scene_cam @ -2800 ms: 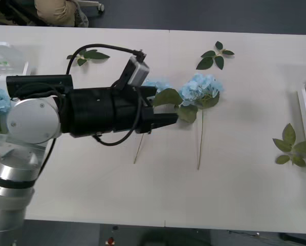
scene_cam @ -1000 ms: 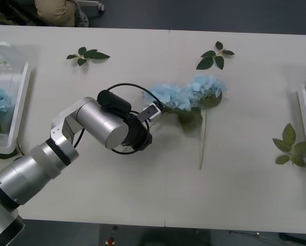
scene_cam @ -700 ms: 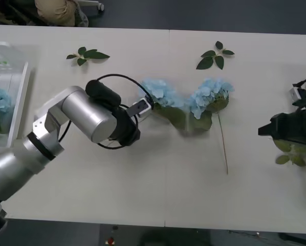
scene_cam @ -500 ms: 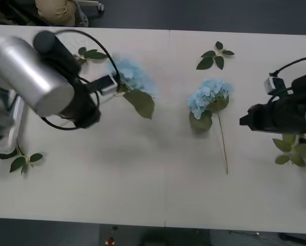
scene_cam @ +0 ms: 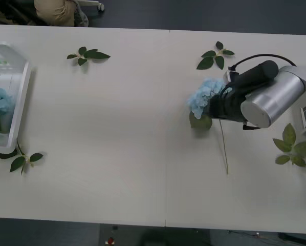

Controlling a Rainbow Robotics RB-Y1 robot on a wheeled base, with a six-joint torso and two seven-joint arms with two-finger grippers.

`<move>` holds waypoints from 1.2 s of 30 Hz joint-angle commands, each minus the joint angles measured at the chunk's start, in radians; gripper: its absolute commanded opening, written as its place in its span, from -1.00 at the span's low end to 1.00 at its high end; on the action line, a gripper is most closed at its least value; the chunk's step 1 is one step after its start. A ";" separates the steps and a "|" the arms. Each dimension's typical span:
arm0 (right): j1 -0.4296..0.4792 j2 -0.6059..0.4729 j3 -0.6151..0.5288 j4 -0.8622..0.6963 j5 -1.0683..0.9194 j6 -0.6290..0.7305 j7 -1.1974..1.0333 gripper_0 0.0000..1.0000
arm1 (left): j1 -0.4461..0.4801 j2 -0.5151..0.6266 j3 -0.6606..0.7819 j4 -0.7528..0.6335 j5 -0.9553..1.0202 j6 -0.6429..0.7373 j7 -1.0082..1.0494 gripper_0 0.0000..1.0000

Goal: Put the red flowers into the right box and the blue flowers into the left box

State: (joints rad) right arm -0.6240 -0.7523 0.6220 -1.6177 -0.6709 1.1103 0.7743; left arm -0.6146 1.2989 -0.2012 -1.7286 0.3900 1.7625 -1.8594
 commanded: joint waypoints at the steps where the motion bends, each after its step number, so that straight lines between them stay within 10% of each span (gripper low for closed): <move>1: -0.056 0.025 0.035 0.085 0.025 -0.027 0.013 0.51 | -0.025 -0.040 -0.055 0.185 -0.060 -0.219 -0.087 -1.00; 15: -0.102 0.053 0.128 0.226 0.044 -0.060 0.079 0.51 | -0.148 -0.188 -0.280 0.577 -0.157 -0.460 -0.044 -1.00; 17: -0.102 0.053 0.133 0.234 0.045 -0.069 0.088 0.26 | -0.162 -0.188 -0.294 0.607 -0.152 -0.465 -0.044 -1.00; 22: -0.100 0.047 0.140 0.243 0.042 -0.070 0.115 -0.91 | -0.175 -0.184 -0.314 0.629 -0.126 -0.482 -0.046 0.49; 24: -0.100 0.039 0.140 0.243 0.037 -0.075 0.128 -1.00 | -0.177 -0.175 -0.314 0.624 -0.120 -0.483 -0.047 0.79; 36: -0.057 -0.068 0.091 0.154 -0.067 -0.138 0.212 -1.00 | -0.177 0.039 -0.092 0.432 0.599 -0.278 -0.323 1.00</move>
State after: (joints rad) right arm -0.7013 -0.7635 0.7686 -1.3869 -0.7177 0.9751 0.9226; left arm -0.7612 1.2799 -0.4612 -1.2498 0.8443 1.3826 -2.0646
